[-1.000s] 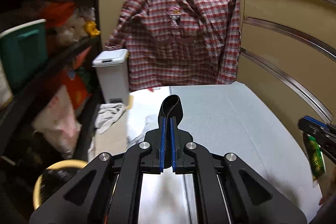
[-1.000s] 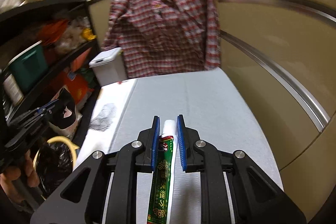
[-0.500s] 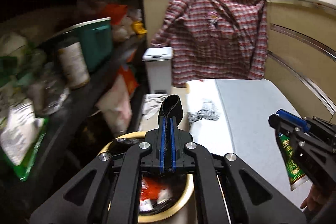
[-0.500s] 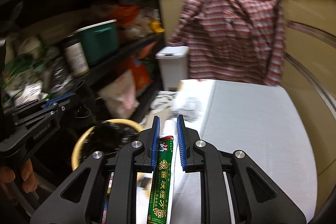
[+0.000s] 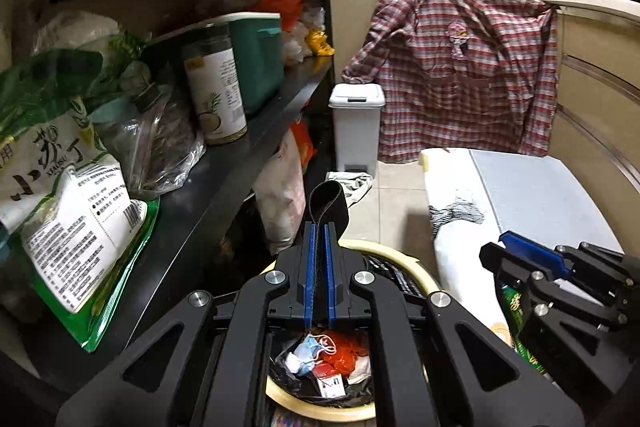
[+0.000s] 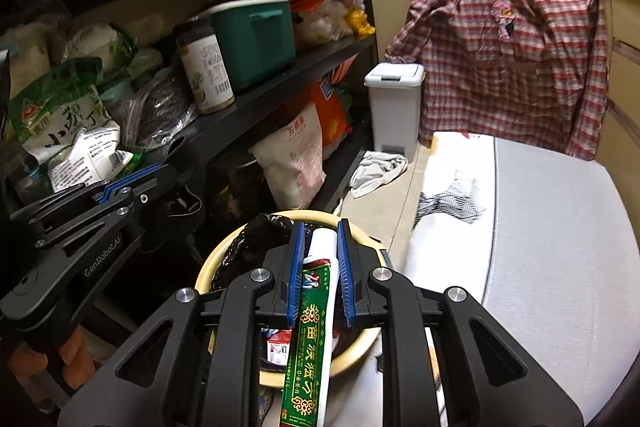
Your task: Collect trash
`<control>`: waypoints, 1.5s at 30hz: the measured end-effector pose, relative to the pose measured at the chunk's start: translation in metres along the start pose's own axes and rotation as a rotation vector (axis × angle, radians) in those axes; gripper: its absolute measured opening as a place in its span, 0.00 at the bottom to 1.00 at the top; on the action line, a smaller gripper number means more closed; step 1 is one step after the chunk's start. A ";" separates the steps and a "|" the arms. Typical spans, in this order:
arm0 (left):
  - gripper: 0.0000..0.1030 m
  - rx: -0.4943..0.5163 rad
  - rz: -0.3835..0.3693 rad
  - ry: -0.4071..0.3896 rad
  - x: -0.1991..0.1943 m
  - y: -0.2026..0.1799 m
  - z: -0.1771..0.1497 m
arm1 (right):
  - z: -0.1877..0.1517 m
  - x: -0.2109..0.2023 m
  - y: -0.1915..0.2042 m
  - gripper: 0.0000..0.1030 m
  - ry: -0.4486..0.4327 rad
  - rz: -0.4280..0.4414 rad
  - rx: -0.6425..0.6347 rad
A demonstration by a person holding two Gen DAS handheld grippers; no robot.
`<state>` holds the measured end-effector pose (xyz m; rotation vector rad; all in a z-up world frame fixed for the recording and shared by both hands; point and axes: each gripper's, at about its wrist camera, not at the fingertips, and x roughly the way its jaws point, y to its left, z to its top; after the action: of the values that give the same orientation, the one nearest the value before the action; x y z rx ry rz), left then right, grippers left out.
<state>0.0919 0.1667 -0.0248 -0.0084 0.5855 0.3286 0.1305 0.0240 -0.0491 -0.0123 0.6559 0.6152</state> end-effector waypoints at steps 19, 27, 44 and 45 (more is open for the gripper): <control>0.05 0.023 0.155 0.022 0.040 0.021 0.002 | 0.016 0.067 0.025 0.17 0.066 0.041 0.007; 0.08 0.032 0.204 0.025 0.045 0.021 0.005 | 0.019 0.081 0.026 0.18 0.088 0.044 0.014; 0.86 -0.039 0.258 -0.031 0.020 0.027 0.012 | 0.021 0.061 -0.001 0.63 0.070 0.009 0.120; 0.86 -0.040 0.251 -0.036 0.016 0.026 0.013 | 0.021 0.056 -0.002 0.65 0.065 0.011 0.119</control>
<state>0.1038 0.1974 -0.0207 0.0329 0.5450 0.5833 0.1785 0.0561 -0.0649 0.0828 0.7550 0.5872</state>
